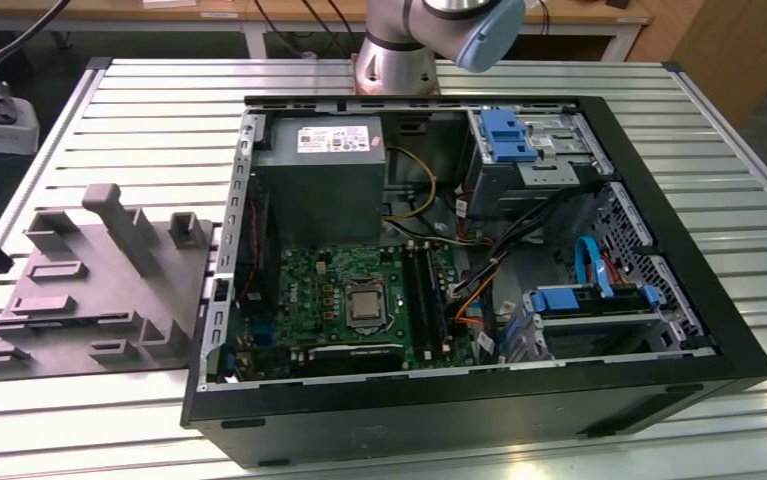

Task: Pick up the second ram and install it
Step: 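Pick up the second ram and move it above second insertion slot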

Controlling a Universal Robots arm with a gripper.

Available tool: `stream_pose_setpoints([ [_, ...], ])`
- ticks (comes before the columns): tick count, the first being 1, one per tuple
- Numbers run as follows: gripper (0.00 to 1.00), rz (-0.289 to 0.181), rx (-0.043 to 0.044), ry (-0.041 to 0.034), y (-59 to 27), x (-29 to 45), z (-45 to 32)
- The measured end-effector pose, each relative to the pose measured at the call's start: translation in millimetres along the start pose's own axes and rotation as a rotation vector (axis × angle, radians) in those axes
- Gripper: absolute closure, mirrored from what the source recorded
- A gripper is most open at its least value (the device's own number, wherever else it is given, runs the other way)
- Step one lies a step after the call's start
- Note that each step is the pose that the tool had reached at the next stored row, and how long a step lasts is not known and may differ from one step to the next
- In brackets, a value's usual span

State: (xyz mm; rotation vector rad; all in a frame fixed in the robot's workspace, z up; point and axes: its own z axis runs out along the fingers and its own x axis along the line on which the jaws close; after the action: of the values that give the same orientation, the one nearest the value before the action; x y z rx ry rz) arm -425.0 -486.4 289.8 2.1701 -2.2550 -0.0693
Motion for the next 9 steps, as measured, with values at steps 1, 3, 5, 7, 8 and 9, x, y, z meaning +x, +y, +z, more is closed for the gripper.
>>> stream_pose_setpoints([
  [1, 0.9, 0.0, 0.0, 0.0, -0.1, 0.4, 1.5],
  [3, 0.9, 0.0, -0.0001, 0.0, -0.3, 1.1, 5.0],
  [5, 0.9, 0.0, -0.0001, 0.0, -0.4, 1.8, 8.6],
  [7, 0.9, -0.001, -0.0003, 0.0, -0.6, 2.5, 12.4],
  [8, 0.9, -0.001, -0.0004, 0.0001, -0.7, 2.7, 14.1],
  [9, 0.9, -0.001, -0.0005, 0.0, -0.7, 3.0, 15.9],
])
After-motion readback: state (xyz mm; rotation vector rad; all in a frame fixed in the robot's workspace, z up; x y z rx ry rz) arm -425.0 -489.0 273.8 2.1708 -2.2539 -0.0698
